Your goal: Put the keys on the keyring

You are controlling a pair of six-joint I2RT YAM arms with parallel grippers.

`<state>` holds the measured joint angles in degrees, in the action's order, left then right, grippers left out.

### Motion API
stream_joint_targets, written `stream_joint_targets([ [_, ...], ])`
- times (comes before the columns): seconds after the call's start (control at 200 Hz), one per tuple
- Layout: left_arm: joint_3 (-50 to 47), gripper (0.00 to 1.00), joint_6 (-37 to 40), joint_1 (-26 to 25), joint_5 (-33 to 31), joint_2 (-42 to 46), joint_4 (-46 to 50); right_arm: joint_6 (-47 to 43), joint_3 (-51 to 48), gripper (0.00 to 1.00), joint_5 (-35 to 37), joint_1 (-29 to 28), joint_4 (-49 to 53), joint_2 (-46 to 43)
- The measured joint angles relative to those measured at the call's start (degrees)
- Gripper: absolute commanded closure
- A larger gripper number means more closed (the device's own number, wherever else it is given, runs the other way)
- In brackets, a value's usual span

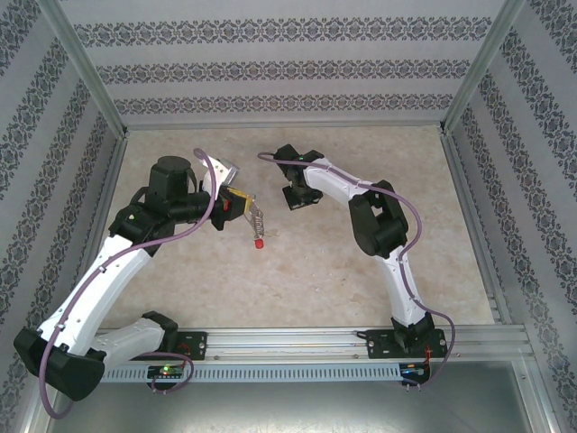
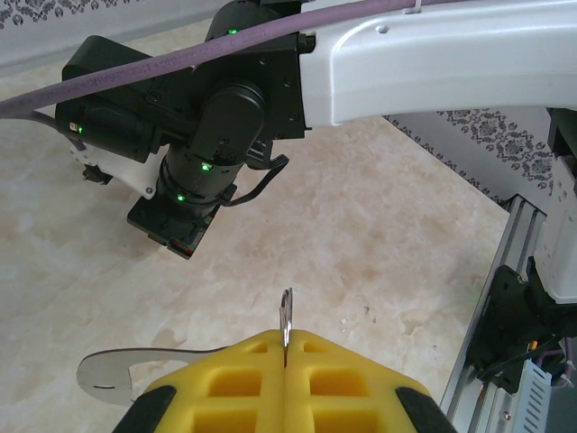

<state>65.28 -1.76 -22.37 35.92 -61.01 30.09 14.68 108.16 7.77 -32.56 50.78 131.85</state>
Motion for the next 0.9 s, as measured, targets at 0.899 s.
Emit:
stream_joint_targets([
  [0.899, 1.0, 1.00, 0.4, 0.0, 0.5, -2.3, 0.0, 5.6, -28.4, 1.00, -16.6, 5.8, -8.3, -16.8],
])
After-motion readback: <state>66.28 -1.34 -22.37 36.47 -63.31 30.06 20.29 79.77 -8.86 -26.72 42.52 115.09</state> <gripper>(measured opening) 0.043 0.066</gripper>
